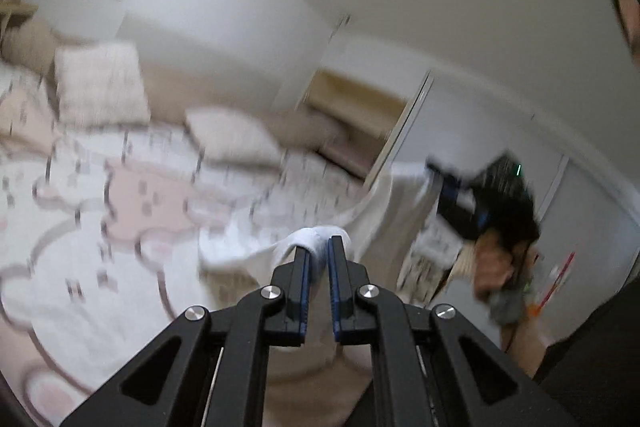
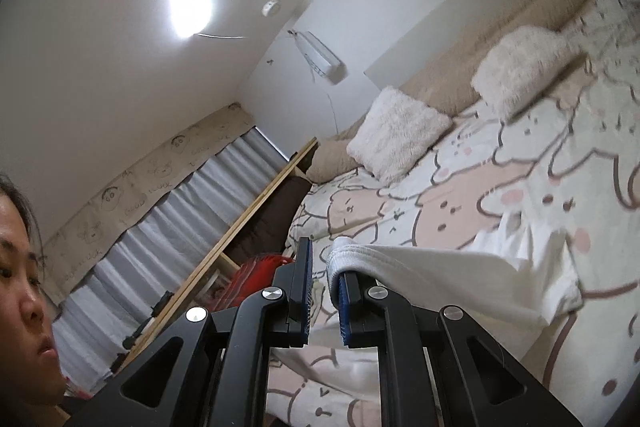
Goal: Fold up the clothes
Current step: 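Lift the T-shirt with both tools and shake it open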
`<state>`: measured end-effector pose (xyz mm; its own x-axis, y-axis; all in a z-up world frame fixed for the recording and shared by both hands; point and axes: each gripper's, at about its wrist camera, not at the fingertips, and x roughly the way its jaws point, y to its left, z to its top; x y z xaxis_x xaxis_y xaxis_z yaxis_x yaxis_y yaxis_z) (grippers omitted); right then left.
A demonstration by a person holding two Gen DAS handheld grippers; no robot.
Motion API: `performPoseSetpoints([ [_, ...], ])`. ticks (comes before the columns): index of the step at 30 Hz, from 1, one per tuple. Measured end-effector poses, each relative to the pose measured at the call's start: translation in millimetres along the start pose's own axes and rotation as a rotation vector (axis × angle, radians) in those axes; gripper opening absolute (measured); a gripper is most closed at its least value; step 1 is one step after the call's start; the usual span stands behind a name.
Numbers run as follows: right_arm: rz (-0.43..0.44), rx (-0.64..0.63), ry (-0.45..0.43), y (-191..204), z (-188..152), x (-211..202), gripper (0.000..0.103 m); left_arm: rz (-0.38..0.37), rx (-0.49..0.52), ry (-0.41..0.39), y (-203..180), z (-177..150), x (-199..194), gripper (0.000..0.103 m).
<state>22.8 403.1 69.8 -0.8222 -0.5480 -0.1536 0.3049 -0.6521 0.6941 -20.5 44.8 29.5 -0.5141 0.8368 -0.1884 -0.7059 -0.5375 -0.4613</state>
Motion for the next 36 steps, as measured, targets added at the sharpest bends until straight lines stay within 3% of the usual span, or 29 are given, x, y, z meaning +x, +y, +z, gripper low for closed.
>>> performPoseSetpoints([
  [6,-0.015,-0.21,-0.091,62.2,36.6,-26.8,0.013,-0.013,0.063,-0.235,-11.1,83.2,-36.2,0.009],
  [10,-0.009,-0.329,-0.162,104.6,57.8,-46.3,0.013,0.029,0.117,-0.358,-30.2,124.9,-60.4,0.009],
  [18,0.088,-0.453,-0.249,167.2,83.8,-68.1,0.013,0.05,0.184,-0.46,-69.6,187.3,-109.4,0.009],
  [23,0.132,-0.398,-0.219,170.4,104.4,-57.3,0.013,0.076,0.152,-0.397,-67.6,208.8,-108.2,0.009],
  [26,0.097,-0.351,-0.154,158.0,115.6,-31.5,0.013,0.154,0.14,-0.334,-49.5,215.8,-87.2,0.009],
  [29,0.035,-0.318,-0.074,141.8,125.2,6.0,0.013,0.21,0.097,-0.268,-18.7,219.2,-54.8,0.009],
  [33,-0.02,-0.274,-0.031,107.3,138.6,59.5,0.013,0.244,-0.009,-0.237,34.6,218.2,-14.1,0.009],
  [36,-0.011,-0.202,0.003,84.5,159.3,98.0,0.013,0.268,-0.059,-0.238,62.0,233.1,10.6,0.008],
])
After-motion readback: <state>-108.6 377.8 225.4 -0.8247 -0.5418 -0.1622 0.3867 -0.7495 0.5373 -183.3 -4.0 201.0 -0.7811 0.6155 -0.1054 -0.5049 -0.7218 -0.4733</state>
